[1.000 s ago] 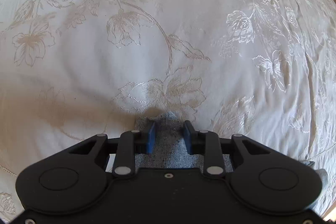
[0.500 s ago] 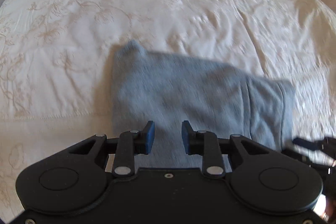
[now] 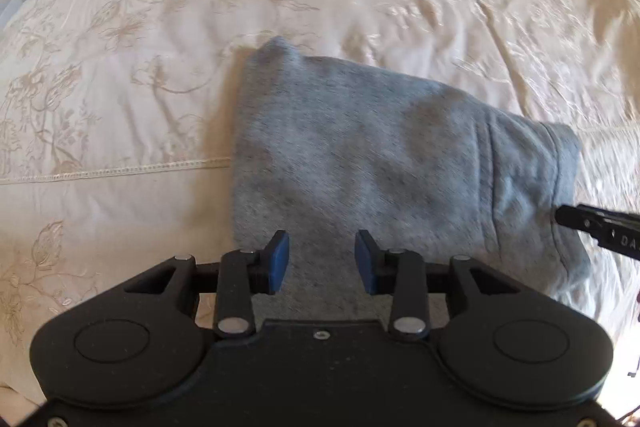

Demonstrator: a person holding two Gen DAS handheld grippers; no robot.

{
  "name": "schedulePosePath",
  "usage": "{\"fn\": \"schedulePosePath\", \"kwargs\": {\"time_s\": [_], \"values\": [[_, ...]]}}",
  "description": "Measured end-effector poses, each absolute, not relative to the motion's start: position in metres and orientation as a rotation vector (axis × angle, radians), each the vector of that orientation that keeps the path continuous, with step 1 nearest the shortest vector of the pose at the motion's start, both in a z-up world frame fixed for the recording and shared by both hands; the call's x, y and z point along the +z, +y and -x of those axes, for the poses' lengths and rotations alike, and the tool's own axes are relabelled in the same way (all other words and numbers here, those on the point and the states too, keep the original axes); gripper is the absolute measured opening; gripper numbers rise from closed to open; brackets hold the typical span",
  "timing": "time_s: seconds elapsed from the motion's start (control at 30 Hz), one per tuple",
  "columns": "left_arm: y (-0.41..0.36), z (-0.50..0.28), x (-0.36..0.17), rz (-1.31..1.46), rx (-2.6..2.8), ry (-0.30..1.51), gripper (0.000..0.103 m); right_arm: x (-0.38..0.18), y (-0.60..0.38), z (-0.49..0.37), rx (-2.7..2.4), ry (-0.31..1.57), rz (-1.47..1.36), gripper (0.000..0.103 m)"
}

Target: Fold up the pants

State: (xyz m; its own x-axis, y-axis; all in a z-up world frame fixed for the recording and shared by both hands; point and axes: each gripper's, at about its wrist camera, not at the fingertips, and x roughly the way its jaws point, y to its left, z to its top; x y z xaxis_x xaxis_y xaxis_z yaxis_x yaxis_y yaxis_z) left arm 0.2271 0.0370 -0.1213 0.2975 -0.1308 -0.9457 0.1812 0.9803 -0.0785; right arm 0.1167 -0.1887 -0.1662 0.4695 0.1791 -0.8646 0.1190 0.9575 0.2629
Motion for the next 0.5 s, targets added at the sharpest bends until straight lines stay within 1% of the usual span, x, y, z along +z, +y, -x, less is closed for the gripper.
{"fn": "schedulePosePath", "kwargs": {"time_s": [0.1,0.2,0.27,0.4,0.5], "values": [[0.052,-0.244,-0.135,-0.025,-0.147,1.284,0.046,-0.183,-0.204,-0.134,0.038,1.160,-0.442,0.041],[0.062,-0.255,-0.151,-0.017,-0.128,1.319,0.046,-0.200,-0.216,-0.143,0.031,1.196,-0.548,0.045],[0.067,-0.259,-0.161,0.001,-0.144,1.352,0.047,-0.207,-0.221,-0.146,0.040,1.201,-0.574,0.053],[0.066,-0.263,-0.177,-0.015,-0.151,1.379,0.055,-0.216,-0.226,-0.147,0.067,1.208,-0.616,0.055],[0.063,-0.265,-0.183,-0.039,-0.161,1.383,0.057,-0.220,-0.227,-0.147,0.088,1.196,-0.619,0.057]]}}
